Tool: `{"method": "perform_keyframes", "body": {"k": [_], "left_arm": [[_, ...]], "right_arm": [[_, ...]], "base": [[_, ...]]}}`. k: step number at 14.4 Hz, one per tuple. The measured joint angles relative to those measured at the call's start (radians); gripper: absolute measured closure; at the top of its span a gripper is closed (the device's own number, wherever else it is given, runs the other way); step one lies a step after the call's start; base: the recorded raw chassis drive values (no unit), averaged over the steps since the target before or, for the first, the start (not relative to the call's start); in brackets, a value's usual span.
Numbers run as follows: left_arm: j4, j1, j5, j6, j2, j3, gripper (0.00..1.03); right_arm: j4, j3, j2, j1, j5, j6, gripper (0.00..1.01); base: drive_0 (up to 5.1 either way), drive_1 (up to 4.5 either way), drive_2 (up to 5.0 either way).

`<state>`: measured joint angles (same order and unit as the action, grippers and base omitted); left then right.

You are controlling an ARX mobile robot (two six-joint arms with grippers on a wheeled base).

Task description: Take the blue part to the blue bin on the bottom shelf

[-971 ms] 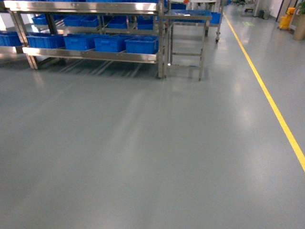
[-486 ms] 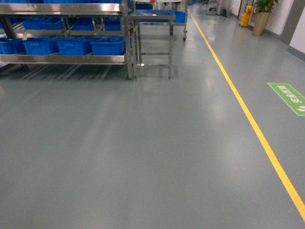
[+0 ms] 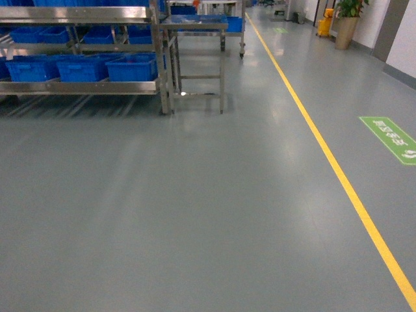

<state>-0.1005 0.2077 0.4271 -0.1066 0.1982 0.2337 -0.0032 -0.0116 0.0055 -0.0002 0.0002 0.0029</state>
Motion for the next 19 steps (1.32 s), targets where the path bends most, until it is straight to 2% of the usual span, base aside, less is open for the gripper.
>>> {"method": "perform_keyframes", "body": {"k": [19], "left_arm": [[-0.003, 0.000, 0.000, 0.000, 0.002, 0.000, 0.60]], "right_arm": [[-0.002, 0.000, 0.000, 0.000, 0.000, 0.000, 0.03]], "base": [[0.0, 4.34, -4.3]]}}
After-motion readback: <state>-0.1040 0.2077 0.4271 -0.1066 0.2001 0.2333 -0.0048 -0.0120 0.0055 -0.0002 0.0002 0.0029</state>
